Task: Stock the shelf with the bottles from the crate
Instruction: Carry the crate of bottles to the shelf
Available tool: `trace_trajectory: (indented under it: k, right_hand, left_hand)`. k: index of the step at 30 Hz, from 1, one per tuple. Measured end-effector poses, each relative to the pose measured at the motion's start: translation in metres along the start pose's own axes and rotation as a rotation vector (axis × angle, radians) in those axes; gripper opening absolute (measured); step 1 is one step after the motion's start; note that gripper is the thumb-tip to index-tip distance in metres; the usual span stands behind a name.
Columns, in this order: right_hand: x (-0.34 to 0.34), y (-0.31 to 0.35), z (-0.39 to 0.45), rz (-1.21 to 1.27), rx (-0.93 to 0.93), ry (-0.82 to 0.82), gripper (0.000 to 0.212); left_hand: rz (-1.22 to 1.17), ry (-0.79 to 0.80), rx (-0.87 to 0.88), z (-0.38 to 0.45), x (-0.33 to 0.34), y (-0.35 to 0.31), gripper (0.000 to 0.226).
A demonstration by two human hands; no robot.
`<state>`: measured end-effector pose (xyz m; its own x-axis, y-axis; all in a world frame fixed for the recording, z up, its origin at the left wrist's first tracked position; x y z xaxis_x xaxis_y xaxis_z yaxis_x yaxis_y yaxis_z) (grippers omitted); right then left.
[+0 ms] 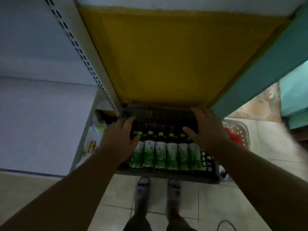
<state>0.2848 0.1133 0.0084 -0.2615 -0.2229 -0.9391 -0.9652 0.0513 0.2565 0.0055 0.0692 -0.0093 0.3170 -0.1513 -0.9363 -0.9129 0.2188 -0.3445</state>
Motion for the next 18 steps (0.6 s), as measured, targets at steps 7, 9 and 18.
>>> trace_trajectory:
  k: [7, 9, 18]
  right_hand:
    - [0.125, -0.098, 0.018, 0.000, 0.230, -0.008, 0.083]
    - [0.141, -0.124, 0.024, -0.049, 0.301, -0.046, 0.086]
    - [0.180, -0.180, 0.044, 0.321, 0.478, -0.005, 0.099]
  left_hand:
    - [-0.032, -0.021, -0.100, 0.024, 0.101, 0.103, 0.066]
    - [-0.037, -0.003, -0.164, 0.027, 0.124, 0.124, 0.075]
    - [-0.505, -0.072, -0.313, 0.036, 0.171, 0.170, 0.088]
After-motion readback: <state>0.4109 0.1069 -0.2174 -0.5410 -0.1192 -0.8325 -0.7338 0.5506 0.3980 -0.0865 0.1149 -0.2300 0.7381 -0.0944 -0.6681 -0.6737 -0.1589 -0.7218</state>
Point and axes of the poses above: each hand's wrist, its own z-axis towards the middle knuckle, its own x-axis out of the palm, y = z × x, the point moved 7 cm from there along z, towards the middle knuckle, and after that the axes turned 11 degrees about x, right-handed, at the moved point
